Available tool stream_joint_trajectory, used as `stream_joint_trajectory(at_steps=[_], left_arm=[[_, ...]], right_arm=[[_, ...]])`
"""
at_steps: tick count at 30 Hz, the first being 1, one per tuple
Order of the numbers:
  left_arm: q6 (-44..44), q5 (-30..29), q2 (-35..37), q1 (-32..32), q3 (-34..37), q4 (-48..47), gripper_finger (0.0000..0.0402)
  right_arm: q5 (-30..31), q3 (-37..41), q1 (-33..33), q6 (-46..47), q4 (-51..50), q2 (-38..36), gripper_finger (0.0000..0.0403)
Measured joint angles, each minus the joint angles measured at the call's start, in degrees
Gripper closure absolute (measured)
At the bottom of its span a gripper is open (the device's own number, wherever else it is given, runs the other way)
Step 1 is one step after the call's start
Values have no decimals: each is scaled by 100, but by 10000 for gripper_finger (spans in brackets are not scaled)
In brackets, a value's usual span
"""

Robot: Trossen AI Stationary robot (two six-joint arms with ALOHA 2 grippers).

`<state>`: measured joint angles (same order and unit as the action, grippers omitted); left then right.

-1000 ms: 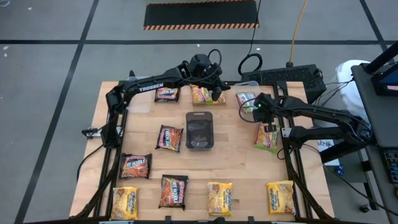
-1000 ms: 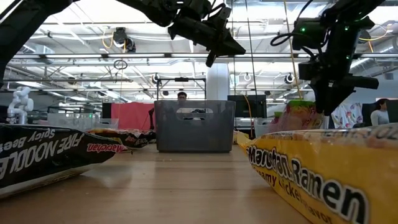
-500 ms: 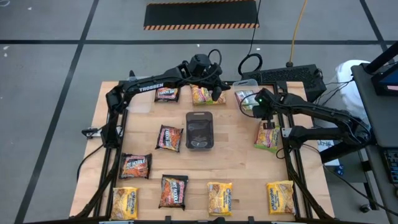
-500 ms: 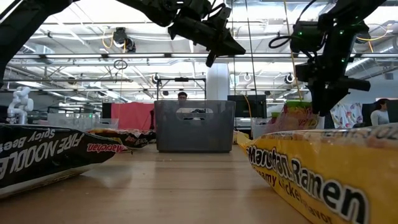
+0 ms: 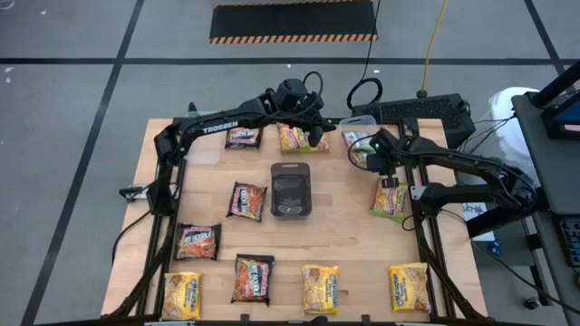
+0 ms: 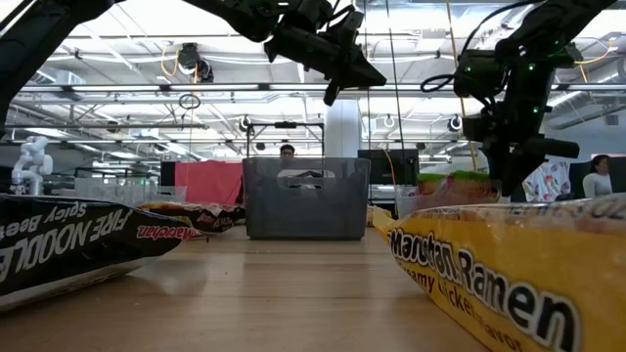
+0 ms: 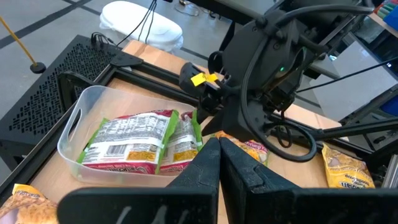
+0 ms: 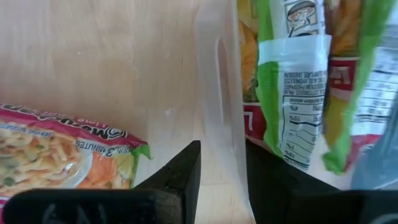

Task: Sort Maruchan noodles
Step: Adjust the green noodle pack

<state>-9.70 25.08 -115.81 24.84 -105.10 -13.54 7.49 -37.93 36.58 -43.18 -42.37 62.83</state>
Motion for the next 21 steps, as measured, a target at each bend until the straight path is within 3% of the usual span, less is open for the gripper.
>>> stream_joint_trajectory(at_steps=[3,9,21], left_arm=[[0,0,0,0,0,0,396],[20,-132,-2,-4,0,0,396],[-204,-353,-2,0,0,4,396]], right_arm=[[2,10,0,28,-7,-5,320],[-4,13,0,46,-82,-101,394],[-4,13,-4,52,-332,-133,402]])
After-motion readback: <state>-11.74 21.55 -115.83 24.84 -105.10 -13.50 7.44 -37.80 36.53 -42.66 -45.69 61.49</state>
